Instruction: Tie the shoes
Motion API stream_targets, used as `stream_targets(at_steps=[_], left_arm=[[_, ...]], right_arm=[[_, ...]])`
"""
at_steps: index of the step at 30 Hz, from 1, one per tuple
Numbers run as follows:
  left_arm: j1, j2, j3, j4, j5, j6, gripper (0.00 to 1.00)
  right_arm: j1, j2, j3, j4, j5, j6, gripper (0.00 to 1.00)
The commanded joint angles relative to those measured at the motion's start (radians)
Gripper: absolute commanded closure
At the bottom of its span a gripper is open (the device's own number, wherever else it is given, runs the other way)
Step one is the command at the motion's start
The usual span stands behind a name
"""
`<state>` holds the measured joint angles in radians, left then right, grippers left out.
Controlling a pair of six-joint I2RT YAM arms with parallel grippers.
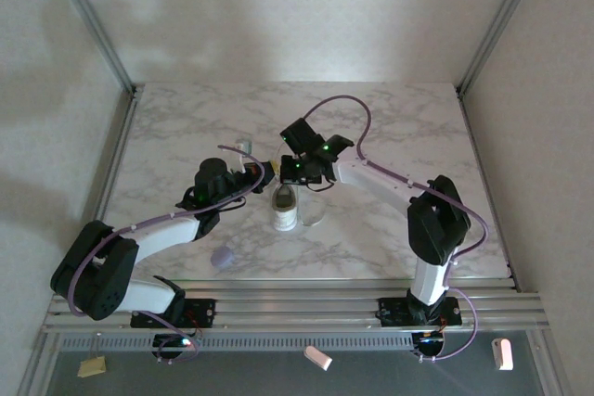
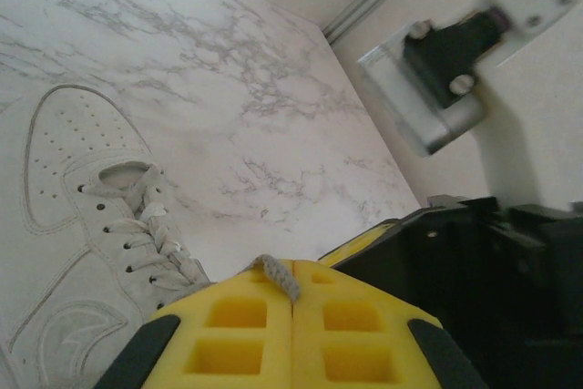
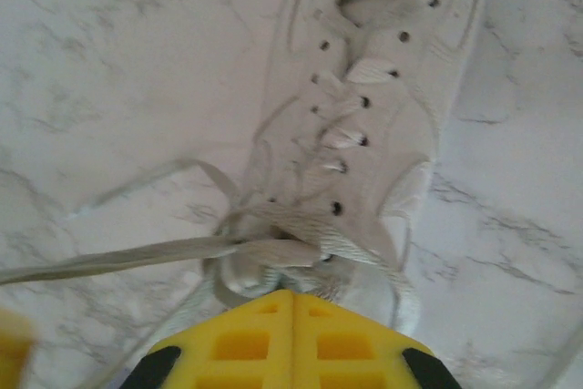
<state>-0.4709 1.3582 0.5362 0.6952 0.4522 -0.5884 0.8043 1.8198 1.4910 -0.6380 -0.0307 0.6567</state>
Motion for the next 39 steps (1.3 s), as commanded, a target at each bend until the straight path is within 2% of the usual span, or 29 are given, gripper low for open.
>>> stream_targets(at_steps=[1, 12, 17, 22, 26, 28, 33, 39], left_arm=[[-0.012, -0.025, -0.016, -0.002, 0.023, 0.021, 1.0], [-0.019, -0.017, -0.022, -0.016, 0.036, 0.025, 1.0], [-0.028, -0.008, -0.021, -0.013, 0.04, 0.025, 1.0], [-0.031, -0.012, -0.024, -0.008, 0.038, 0.02, 1.0], [-0.029, -0.022, -0.032, 0.007, 0.014, 0.004, 1.0], [-0.026, -0.017, -0.025, 0.007, 0.002, -0.018, 1.0], [-0.024, 0.02, 0.021, -0.026, -0.008, -0.058, 1.0], [-0.025, 0.052, 0.062, -0.06, -0.022, -0.1, 1.0]], right_arm=[[-0.025, 0.019, 0.041, -0.091, 0.0, -0.095, 1.0], [-0.045, 0.064, 0.098, -0.166, 0.09, -0.185, 1.0], [-0.047, 0.096, 0.108, -0.144, 0.122, -0.215, 1.0], [-0.048, 0.075, 0.104, -0.104, 0.068, -0.178, 1.0], [-0.048, -0.046, 0.01, -0.021, 0.09, -0.103, 0.79], [-0.049, -0.11, -0.053, 0.017, 0.121, -0.046, 0.74], [-0.041, -0.214, -0.202, 0.118, 0.097, 0.096, 0.67], [-0.02, -0.224, -0.285, 0.203, 0.051, 0.217, 0.66]])
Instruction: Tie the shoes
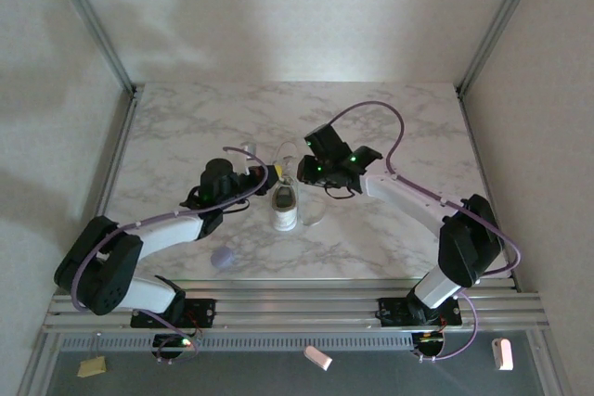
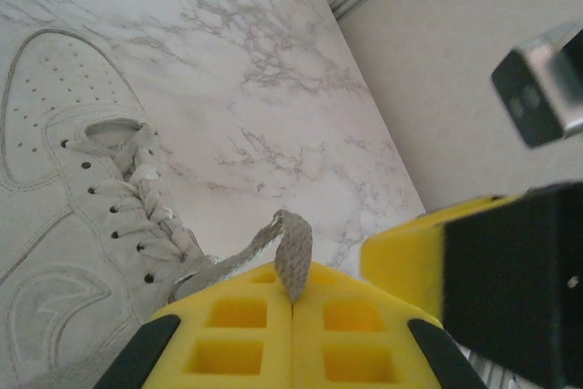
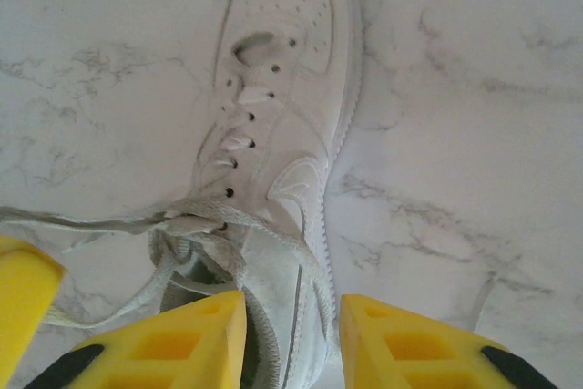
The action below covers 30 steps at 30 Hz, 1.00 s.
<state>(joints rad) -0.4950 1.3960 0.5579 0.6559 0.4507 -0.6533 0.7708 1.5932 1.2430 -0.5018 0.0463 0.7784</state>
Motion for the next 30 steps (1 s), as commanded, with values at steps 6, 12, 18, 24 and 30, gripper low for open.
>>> stream_targets(at_steps=[6, 12, 18, 24, 30], left_arm=[[-0.001, 0.037, 0.077, -0.086, -0.038, -0.045, 1.0], [-0.001, 0.036, 0.07, -0.083, -0.038, -0.039, 1.0], [-0.001, 0.034, 0.067, -0.082, -0.036, -0.036, 1.0], [-0.001, 0.035, 0.065, -0.072, -0.031, -0.037, 1.0], [-0.001, 0.033, 0.063, -0.071, -0.027, -0.035, 1.0]], right_arm=[[0.014, 0.035, -0.042, 0.114, -0.081, 0.122, 0.65], [0.013, 0.071, -0.033, 0.141, -0.122, 0.135, 0.66], [0.015, 0.1, -0.021, 0.141, -0.136, 0.135, 0.68], [0.017, 0.114, -0.01, 0.147, -0.147, 0.127, 0.69], [0.017, 0.125, -0.003, 0.15, -0.154, 0.122, 0.7]])
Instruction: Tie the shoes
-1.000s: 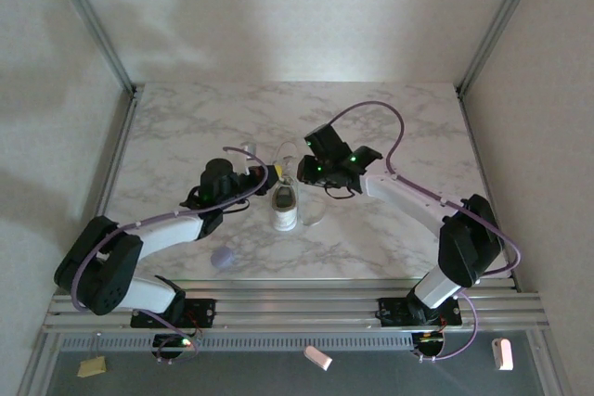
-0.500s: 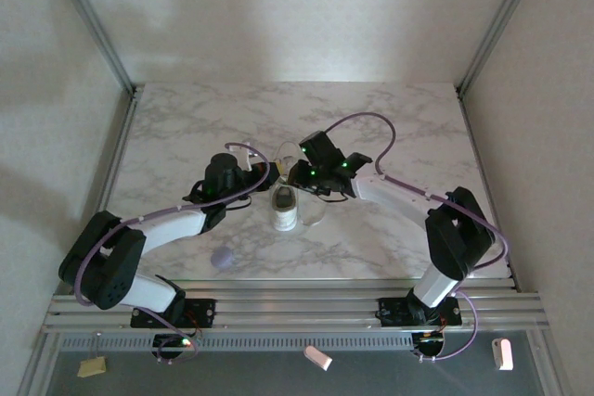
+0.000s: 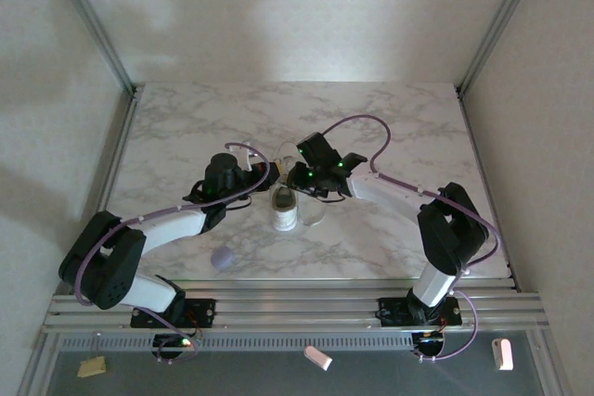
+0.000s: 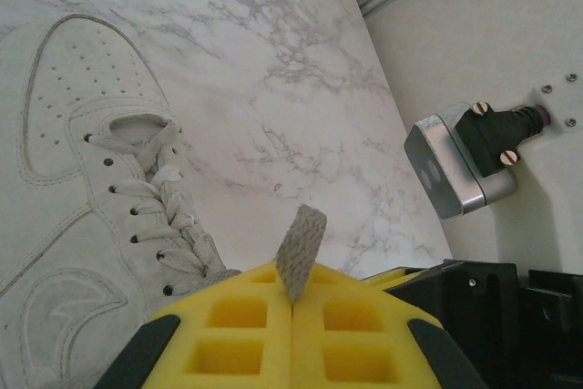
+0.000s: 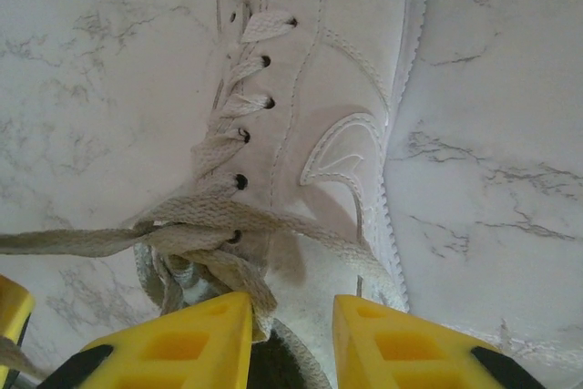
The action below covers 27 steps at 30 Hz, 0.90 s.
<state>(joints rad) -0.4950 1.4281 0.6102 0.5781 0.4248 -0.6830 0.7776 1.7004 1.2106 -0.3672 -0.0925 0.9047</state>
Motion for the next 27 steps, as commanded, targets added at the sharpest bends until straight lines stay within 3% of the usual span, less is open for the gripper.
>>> stream_targets(at_steps=[1, 15, 27], left_arm=[[-0.001, 0.0, 0.011, 0.006, 0.0, -0.004, 1.0], [-0.004, -0.014, -0.003, -0.002, -0.001, 0.015, 1.0], [-0.004, -0.037, -0.015, -0.057, -0.021, 0.07, 1.0]], right_arm=[[0.011, 0.02, 0.03, 0.017, -0.016, -0.003, 0.71], [0.013, 0.012, 0.051, -0.025, -0.008, -0.009, 1.0], [0.01, 0.023, 0.174, -0.249, 0.007, -0.171, 1.0]])
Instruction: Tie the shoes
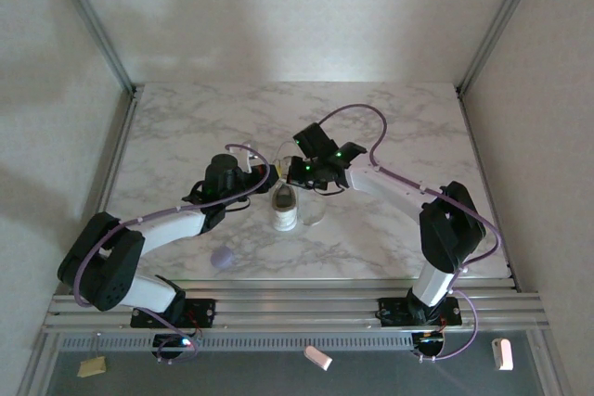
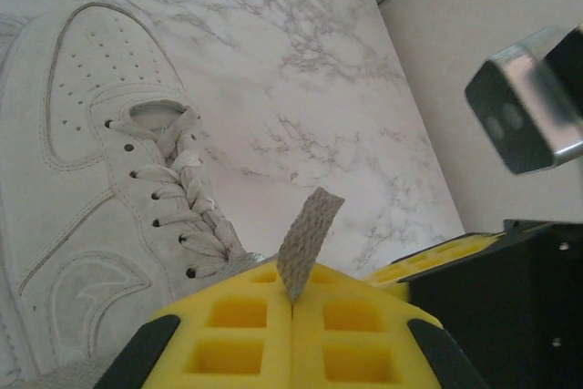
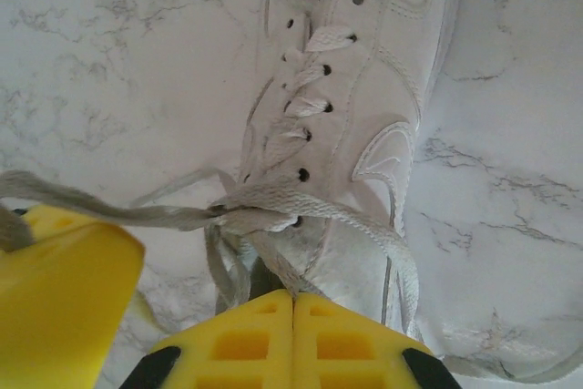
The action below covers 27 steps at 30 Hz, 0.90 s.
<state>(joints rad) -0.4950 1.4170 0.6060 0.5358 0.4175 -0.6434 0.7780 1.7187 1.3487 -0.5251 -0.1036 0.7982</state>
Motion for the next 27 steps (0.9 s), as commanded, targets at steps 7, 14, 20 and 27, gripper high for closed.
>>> stream_targets(at_steps=[7, 14, 20, 27], left_arm=[[-0.002, -0.036, -0.018, -0.022, -0.02, 0.04, 1.0], [-0.001, -0.032, -0.018, -0.025, -0.019, 0.049, 1.0], [-0.001, -0.034, -0.015, -0.031, -0.014, 0.057, 1.0], [0.0, -0.022, -0.012, -0.028, 0.035, 0.09, 1.0]], right_arm=[[-0.004, 0.028, 0.11, -0.191, 0.056, -0.184, 1.0], [-0.015, 0.052, 0.166, -0.239, 0.107, -0.351, 1.0], [-0.017, 0.084, 0.178, -0.218, 0.133, -0.464, 1.0], [-0.026, 0.119, 0.176, -0.148, 0.13, -0.491, 1.0]])
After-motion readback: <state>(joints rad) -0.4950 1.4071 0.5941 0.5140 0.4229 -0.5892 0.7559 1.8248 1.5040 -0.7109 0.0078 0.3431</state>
